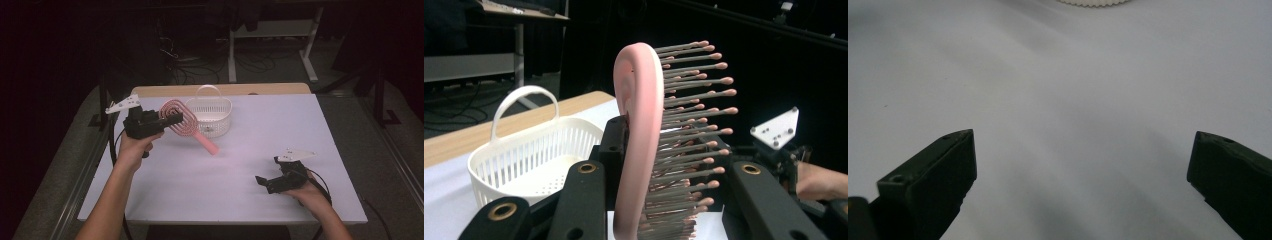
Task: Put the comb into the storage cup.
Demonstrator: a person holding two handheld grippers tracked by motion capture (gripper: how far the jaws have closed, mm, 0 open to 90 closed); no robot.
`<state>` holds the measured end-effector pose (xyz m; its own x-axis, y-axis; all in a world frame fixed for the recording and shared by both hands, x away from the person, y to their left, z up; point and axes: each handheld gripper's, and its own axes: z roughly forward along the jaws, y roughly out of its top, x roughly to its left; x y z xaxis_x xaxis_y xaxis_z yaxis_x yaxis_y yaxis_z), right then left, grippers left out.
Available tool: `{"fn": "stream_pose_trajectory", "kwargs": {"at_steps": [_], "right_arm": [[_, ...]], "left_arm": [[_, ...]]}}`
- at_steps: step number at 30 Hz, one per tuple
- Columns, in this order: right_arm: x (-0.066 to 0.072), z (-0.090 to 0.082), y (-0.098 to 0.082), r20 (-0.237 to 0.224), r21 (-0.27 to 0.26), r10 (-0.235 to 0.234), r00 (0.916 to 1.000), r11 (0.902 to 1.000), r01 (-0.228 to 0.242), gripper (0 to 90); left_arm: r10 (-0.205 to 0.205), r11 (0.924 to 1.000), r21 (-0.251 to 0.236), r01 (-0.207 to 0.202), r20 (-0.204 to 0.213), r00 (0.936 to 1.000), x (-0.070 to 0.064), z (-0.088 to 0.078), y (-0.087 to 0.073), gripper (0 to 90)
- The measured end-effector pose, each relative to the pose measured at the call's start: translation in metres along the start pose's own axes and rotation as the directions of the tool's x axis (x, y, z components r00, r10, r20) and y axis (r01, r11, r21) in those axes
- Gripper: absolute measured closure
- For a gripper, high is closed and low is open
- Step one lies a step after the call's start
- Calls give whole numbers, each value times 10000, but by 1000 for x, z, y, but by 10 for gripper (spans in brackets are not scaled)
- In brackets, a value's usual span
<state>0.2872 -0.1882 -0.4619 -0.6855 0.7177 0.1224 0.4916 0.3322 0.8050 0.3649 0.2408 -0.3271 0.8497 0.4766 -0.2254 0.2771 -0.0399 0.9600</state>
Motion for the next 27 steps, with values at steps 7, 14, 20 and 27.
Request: {"fn": "stream_pose_trajectory", "kwargs": {"at_steps": [7, 14, 20, 27], "right_arm": [[0, 1, 0, 6, 10, -19, 10000, 10000, 19, 0], [1, 2, -1, 34, 41, -20, 10000, 10000, 20, 0], [1, 2, -1, 18, 99, -49, 10000, 9999, 49, 0], [1, 3, -1, 26, 90, -44, 10000, 10000, 44, 0]], "left_arm": [[141, 9997, -200, -139, 97, 9999, 4, 5, 12, 654], [320, 9988, -363, -314, 162, 9994, 10, 8, 23, 654], [455, 9978, -488, -446, 185, 9988, 13, 12, 30, 654], [499, 9964, -703, -477, 289, 9983, 18, 17, 37, 655]]}}
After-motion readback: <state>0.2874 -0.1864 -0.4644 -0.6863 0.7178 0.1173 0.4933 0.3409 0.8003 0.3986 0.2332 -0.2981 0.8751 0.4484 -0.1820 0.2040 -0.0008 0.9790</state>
